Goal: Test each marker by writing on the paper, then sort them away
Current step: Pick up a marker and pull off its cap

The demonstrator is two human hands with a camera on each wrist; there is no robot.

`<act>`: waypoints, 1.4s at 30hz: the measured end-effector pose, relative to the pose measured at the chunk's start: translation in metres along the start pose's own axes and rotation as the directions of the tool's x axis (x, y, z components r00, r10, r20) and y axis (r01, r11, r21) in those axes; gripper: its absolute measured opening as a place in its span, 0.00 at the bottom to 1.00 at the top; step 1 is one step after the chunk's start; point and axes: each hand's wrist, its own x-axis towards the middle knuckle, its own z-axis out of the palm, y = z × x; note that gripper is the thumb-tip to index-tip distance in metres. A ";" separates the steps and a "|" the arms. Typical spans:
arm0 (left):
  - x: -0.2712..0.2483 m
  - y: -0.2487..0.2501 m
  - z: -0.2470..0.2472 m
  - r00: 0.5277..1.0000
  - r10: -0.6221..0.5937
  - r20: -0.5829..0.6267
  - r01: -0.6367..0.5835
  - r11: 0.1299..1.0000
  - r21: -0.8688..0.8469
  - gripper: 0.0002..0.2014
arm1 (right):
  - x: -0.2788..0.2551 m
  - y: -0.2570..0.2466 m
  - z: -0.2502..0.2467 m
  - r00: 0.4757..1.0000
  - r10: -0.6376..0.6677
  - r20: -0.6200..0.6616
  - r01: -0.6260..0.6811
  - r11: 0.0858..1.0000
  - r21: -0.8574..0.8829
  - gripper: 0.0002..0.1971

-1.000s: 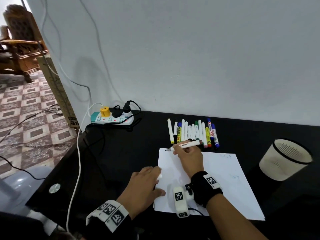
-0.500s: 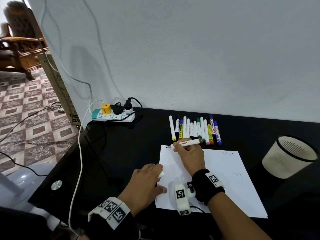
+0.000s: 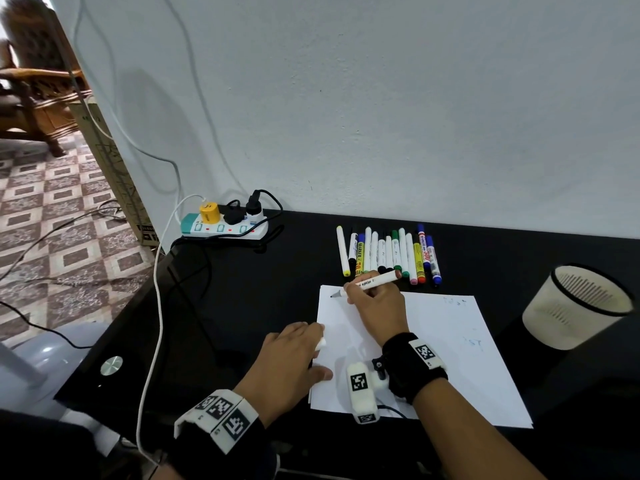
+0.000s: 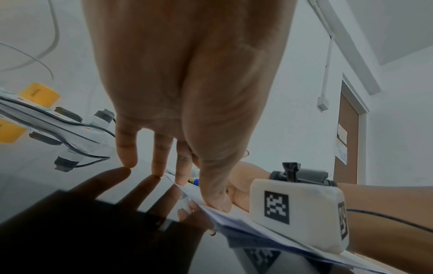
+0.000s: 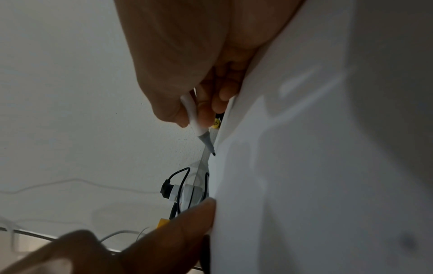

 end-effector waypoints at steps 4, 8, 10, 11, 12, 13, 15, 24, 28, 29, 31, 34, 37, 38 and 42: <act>0.000 0.000 0.000 1.000 0.000 -0.004 0.000 1.000 0.007 0.29 | 0.000 0.001 0.000 1.000 -0.016 -0.009 0.015 1.000 -0.023 0.04; 0.001 0.000 0.000 1.000 0.000 0.003 0.000 1.000 0.007 0.30 | 0.000 -0.001 0.000 1.000 -0.009 0.004 0.009 1.000 0.003 0.04; 0.000 0.000 0.000 1.000 0.003 -0.005 -0.003 1.000 0.006 0.30 | -0.001 0.000 0.000 1.000 -0.022 0.005 0.022 0.999 -0.033 0.03; 0.000 0.000 -0.001 1.000 0.003 -0.006 -0.003 1.000 0.007 0.30 | 0.000 0.000 0.000 1.000 -0.022 0.002 0.022 0.999 -0.037 0.03; 0.000 0.001 -0.001 1.000 0.000 -0.005 0.000 1.000 0.007 0.31 | 0.000 0.000 0.000 1.000 -0.015 0.002 0.015 1.000 -0.027 0.03; 0.000 0.001 -0.001 1.000 -0.003 -0.002 0.003 1.000 0.008 0.31 | 0.000 0.000 0.000 1.000 -0.005 0.002 0.005 1.000 -0.014 0.04; 0.000 0.002 -0.003 1.000 -0.002 0.006 0.002 1.000 0.008 0.31 | -0.001 -0.002 0.000 1.000 0.013 0.007 -0.013 1.000 0.007 0.05; -0.002 0.005 -0.011 0.998 -0.045 0.042 0.048 0.997 -0.062 0.30 | -0.010 -0.027 -0.032 0.989 0.134 0.054 -0.145 0.912 0.384 0.05; -0.007 0.010 -0.021 0.999 -0.015 -0.029 0.011 0.991 -0.134 0.17 | -0.035 -0.053 -0.062 0.983 0.155 0.095 -0.182 0.833 0.522 0.05; -0.011 0.015 -0.025 0.997 0.006 -0.079 -0.019 0.987 -0.158 0.12 | -0.044 -0.060 -0.071 0.983 0.152 0.104 -0.184 0.823 0.538 0.05; -0.022 0.028 -0.036 0.989 0.028 -0.146 -0.067 0.960 -0.270 0.09 | -0.063 -0.074 -0.087 0.985 0.127 0.120 -0.173 0.817 0.550 0.06; -0.045 0.051 -0.052 0.987 0.083 -0.141 -0.140 0.875 -0.464 0.13 | -0.092 -0.092 -0.108 0.990 0.062 0.126 -0.120 0.844 0.523 0.08; -0.066 0.070 -0.061 0.976 0.155 -0.153 -0.211 0.840 -0.499 0.14 | -0.112 -0.106 -0.120 0.992 0.015 0.124 -0.077 0.860 0.504 0.10; -0.071 0.074 -0.061 0.973 0.160 -0.166 -0.223 0.837 -0.500 0.14 | -0.118 -0.109 -0.123 0.992 0.008 0.126 -0.071 0.862 0.502 0.11; -0.084 0.087 -0.064 0.963 0.166 -0.215 -0.253 0.833 -0.491 0.11 | -0.137 -0.118 -0.134 0.990 -0.017 0.142 -0.055 0.869 0.491 0.14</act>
